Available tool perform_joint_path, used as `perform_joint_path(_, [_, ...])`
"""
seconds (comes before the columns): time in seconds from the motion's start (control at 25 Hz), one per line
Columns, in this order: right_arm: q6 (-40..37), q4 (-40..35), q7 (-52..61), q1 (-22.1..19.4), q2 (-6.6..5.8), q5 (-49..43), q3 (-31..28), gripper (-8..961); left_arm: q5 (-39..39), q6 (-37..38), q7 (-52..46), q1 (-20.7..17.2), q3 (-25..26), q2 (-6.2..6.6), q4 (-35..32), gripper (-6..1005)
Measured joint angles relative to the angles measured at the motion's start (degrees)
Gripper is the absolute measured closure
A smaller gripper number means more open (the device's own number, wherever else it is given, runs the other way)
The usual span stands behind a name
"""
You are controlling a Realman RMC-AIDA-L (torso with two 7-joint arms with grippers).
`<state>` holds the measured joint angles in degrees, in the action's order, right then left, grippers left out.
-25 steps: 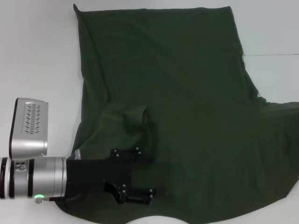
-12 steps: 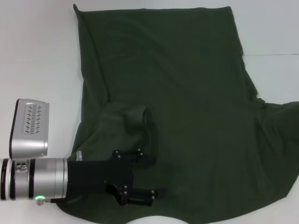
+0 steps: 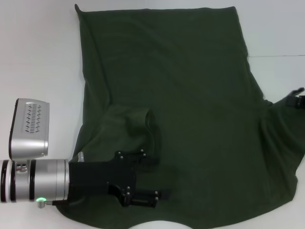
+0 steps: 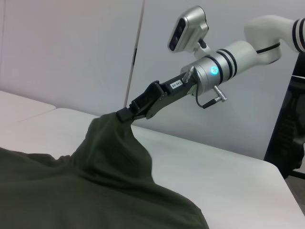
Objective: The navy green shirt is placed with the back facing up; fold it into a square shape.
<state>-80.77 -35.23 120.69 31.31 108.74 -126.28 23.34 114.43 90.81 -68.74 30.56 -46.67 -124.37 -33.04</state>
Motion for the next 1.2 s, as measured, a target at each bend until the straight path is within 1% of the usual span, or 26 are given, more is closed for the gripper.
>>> perform_joint_path(0.28, [1.1, 0.4, 1.1, 3.8, 1.56, -0.1, 1.4, 939, 0.0, -0.3, -0.7, 0.3, 0.0, 0.06, -0.2, 125])
perform_joint_path(0.48, [5.0, 1.2, 3.6, 6.5, 3.32, -0.1, 4.1, 938, 0.0, -0.5, -0.8, 0.4, 0.0, 0.13, -0.3, 125])
perform_joint_path(0.64, [7.2, 2.3, 3.2, 8.3, 4.88, 0.1, 7.2, 938, 0.0, -0.6, -0.9, 0.5, 0.0, 0.20, -0.3, 125])
perform_joint_path(0.76, [7.5, 2.1, 1.4, 9.2, 6.29, 0.2, 8.7, 840, 0.0, -0.6, -0.9, 0.5, 0.0, 0.20, -0.3, 126])
perform_joint_path(0.8, [7.5, 2.0, 0.9, 9.4, 6.57, 0.2, 8.9, 808, 0.0, -0.6, -0.9, 0.5, 0.0, 0.19, -0.3, 126])
perform_joint_path(0.92, [7.7, 1.8, 0.6, 9.6, 6.86, 0.2, 9.0, 727, 0.0, -0.7, -0.9, 0.5, 0.0, 0.18, -0.4, 126])
perform_joint_path(1.0, [7.6, 1.8, 0.8, 9.4, 6.63, 0.3, 8.8, 679, 0.1, -0.7, -0.9, 0.5, 0.0, 0.18, -0.5, 126])
perform_joint_path(1.2, [7.3, 1.8, 0.7, 7.8, 5.60, 2.3, 8.5, 560, 0.1, -0.7, -0.9, 0.4, 0.2, 0.18, -0.6, 125])
